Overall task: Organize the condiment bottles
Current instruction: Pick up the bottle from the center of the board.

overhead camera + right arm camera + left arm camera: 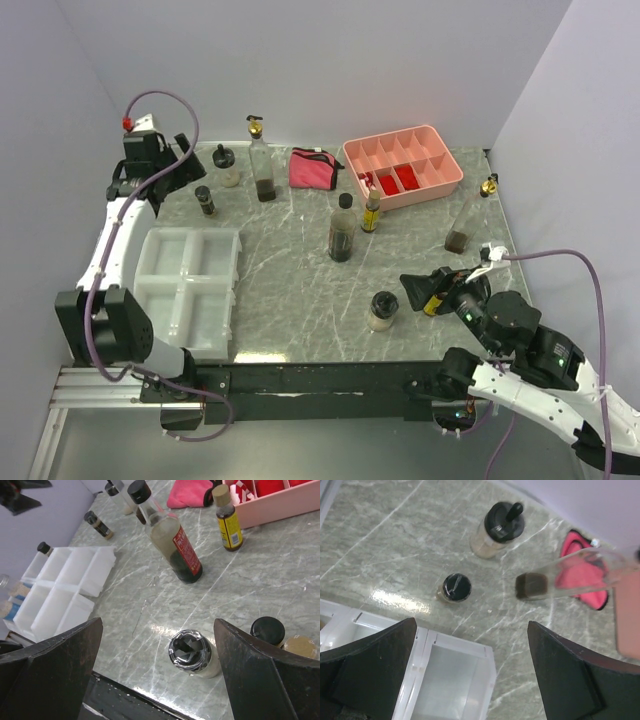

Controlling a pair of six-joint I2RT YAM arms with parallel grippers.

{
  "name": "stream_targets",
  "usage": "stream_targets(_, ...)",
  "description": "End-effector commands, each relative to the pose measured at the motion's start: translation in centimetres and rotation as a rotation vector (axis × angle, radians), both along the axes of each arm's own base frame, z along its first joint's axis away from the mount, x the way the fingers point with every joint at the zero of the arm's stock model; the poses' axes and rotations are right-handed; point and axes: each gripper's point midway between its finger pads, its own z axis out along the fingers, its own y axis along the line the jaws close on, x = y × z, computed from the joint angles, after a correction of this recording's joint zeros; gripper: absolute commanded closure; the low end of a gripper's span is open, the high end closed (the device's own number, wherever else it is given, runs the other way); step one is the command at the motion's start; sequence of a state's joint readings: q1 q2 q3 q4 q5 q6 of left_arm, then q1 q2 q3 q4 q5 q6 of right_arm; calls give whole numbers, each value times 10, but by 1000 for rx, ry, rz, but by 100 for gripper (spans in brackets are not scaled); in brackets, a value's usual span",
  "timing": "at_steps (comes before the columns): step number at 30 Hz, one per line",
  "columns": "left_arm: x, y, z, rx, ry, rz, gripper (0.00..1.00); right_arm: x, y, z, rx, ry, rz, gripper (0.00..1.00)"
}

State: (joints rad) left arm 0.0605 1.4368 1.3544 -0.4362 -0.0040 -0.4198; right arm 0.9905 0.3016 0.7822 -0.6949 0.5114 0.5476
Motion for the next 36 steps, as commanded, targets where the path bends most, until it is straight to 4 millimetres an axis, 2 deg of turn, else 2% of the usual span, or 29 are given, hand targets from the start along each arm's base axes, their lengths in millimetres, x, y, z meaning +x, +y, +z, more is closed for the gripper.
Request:
stream_targets(1,23,2,-31,19,65,-22,2,0,0,13,33,-53,11,0)
stream_targets(3,32,3,-37,25,80,-26,3,-1,0,15,40,-59,19,0)
stream_targets(4,37,2,-52,23,119,-30,4,-2,0,16,42,-62,19,0)
stream_targets(6,45,6,-55,50,130,-10,8,-2,-3,18,40,-68,14,0)
stream_targets(7,49,6,-66,53,153,-10,11,-1,-3,18,38,-70,11,0)
stream_targets(9,55,4,-70,61,161,-13,15,-2,-5,20,39,-71,8,0)
stream_targets(10,57,4,-80,67,187,-15,17,-2,-5,20,41,-71,10,0)
stream_targets(15,64,9,-101,123,235,17,27,-4,-6,21,46,-72,11,0)
stream_targets(19,68,8,-111,121,250,16,33,-2,-7,21,43,-73,3,0)
stream_targets(26,76,10,-125,136,282,18,35,-1,-6,21,39,-70,2,0)
stream_targets(29,78,8,-133,130,304,11,40,-1,-6,20,40,-70,-1,0)
stream_targets(30,80,7,-135,125,310,9,44,-1,-6,20,41,-69,-2,0)
stream_targets(31,78,7,-137,123,323,7,56,-1,-6,19,40,-67,0,0)
stream_targets(34,73,10,-134,119,330,35,74,-1,-6,19,41,-66,-2,0)
stream_targets(36,70,10,-126,110,324,57,82,-1,-7,19,40,-67,-3,0)
